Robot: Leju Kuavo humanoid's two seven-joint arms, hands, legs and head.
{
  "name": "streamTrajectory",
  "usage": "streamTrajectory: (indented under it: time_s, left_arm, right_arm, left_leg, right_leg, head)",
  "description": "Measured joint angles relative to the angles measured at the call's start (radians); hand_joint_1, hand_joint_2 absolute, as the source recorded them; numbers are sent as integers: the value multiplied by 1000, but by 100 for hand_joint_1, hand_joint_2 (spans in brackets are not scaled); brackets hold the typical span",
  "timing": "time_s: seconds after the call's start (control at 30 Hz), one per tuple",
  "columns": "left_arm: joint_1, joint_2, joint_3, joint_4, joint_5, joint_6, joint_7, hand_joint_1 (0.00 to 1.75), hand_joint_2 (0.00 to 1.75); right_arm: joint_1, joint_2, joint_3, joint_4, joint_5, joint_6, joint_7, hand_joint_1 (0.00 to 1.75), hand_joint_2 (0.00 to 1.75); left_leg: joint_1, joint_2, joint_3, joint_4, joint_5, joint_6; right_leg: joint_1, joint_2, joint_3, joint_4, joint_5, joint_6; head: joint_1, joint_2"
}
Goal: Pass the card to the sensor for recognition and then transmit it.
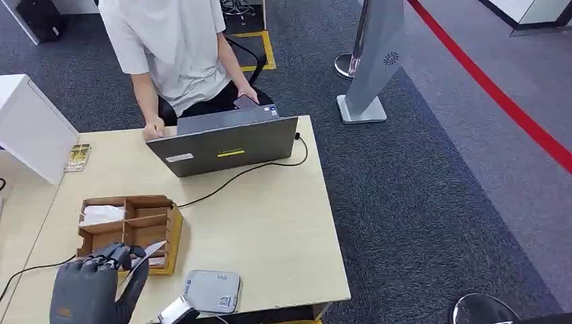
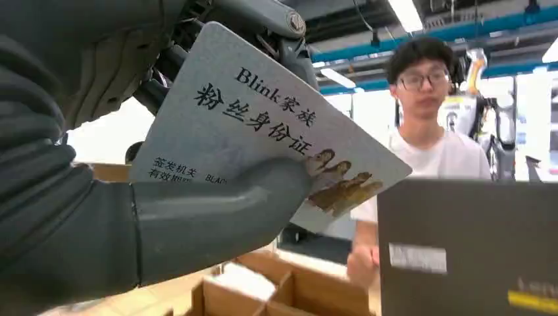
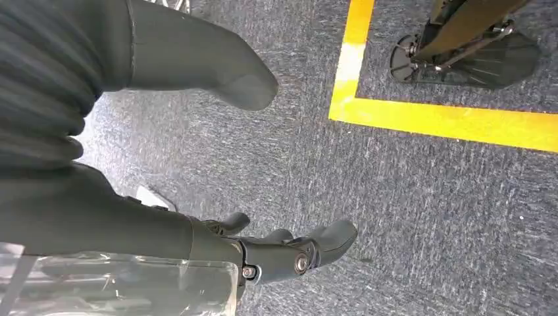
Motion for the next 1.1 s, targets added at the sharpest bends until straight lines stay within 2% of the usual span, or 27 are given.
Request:
streamTrajectory:
  time_s: [0.23,0.47,0.83,1.1]
  left_arm:
    - [14,-58,4,106,11,-12,-50,175,175]
    - [12,-103,23,208,-15,16,-95,175,175]
    - [-24,-122,29,388,-42,73,-77,175,175]
    - [-40,-124,42,444,-43,75,-72,175,175]
  right_arm:
    - [1,1,8,-11,-2,16,0,0,175]
    - [0,1,15,-11,6,21,-2,0,175]
    - [-1,1,31,-10,36,24,-13,0,175]
    - [-1,1,31,-10,39,24,-13,0,175]
  left_leg:
    - [0,0,0,0,0,0]
    - [0,0,0,0,0,0]
    - [0,0,0,0,0,0]
    - [0,0,0,0,0,0]
  right_leg:
    - [0,-1,0,0,0,0]
    - [0,-1,0,0,0,0]
    - [0,-1,0,0,0,0]
    - [0,-1,0,0,0,0]
  head:
    - [0,0]
    - [0,0]
    - [0,0]
    - [0,0]
